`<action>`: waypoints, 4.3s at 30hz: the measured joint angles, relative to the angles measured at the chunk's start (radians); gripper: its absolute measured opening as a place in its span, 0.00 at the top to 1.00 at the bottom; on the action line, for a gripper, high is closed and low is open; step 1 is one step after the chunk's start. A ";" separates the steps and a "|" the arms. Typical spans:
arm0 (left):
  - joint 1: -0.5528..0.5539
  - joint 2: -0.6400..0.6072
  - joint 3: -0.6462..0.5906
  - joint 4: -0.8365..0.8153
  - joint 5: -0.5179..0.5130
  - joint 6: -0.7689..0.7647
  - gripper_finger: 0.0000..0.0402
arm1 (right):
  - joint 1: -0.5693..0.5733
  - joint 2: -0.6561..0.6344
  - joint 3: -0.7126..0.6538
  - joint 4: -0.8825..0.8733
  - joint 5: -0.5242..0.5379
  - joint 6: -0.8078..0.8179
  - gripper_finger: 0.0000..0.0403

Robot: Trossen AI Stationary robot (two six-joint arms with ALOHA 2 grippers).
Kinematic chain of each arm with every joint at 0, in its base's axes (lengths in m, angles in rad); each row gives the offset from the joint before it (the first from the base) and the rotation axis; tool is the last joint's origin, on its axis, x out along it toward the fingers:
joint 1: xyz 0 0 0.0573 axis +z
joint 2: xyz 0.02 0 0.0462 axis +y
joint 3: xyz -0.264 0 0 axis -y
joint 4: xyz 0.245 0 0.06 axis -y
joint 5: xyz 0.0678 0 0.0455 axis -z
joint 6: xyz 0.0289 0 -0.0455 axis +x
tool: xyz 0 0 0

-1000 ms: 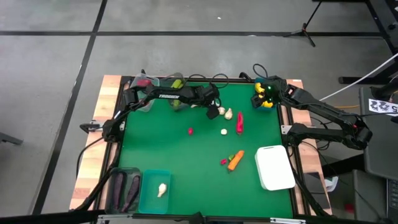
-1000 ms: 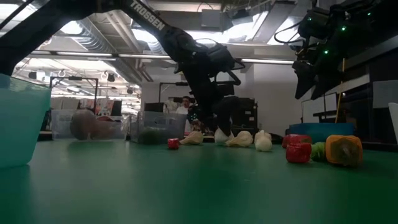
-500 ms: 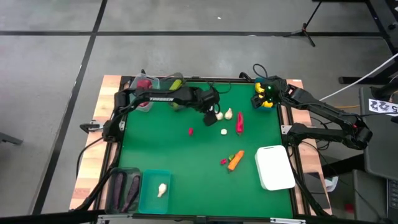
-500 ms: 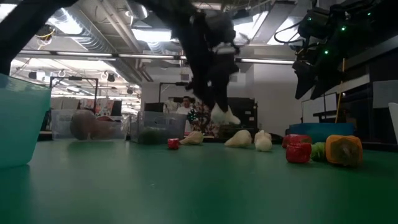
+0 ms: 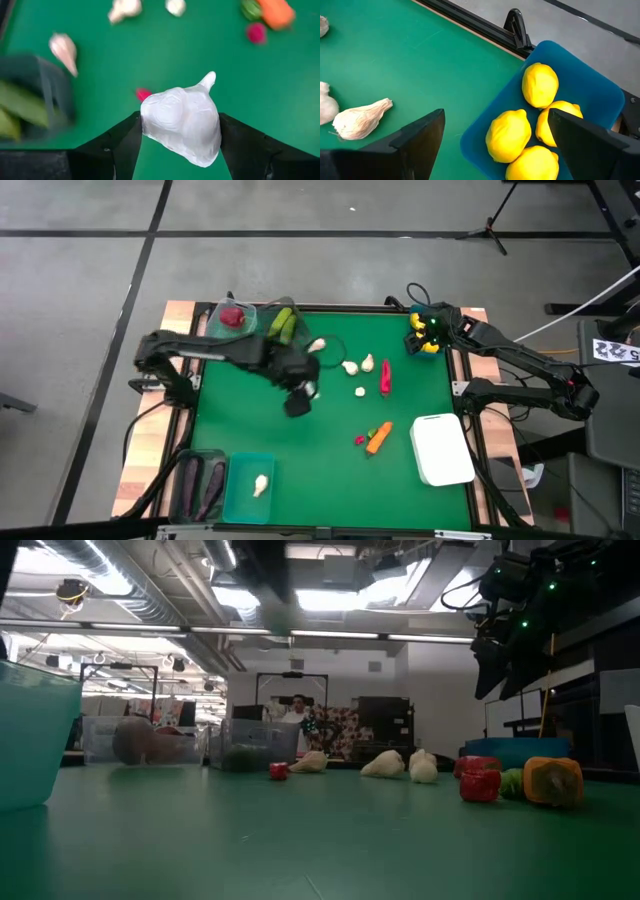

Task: Sort produce into baskets
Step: Put the garlic into the green bin

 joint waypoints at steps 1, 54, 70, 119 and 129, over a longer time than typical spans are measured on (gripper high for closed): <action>-0.034 -0.018 0.000 -0.026 0.000 -0.042 0.41 | 0.000 0.000 0.000 0.000 0.000 0.000 0.13; -0.718 0.116 -0.139 -0.215 0.127 -1.161 0.24 | 0.000 0.000 0.000 0.003 -0.018 -0.045 0.13; -0.549 0.116 -0.142 -0.227 -0.074 -0.811 0.20 | 0.000 0.000 0.000 0.002 -0.044 -0.043 0.13; 0.337 0.116 -0.285 0.806 0.124 0.459 0.20 | 0.000 0.000 0.000 -0.010 -0.052 -0.081 0.13; 0.378 0.154 -0.410 1.188 0.241 0.515 0.20 | 0.001 0.000 0.000 -0.005 -0.053 -0.099 0.13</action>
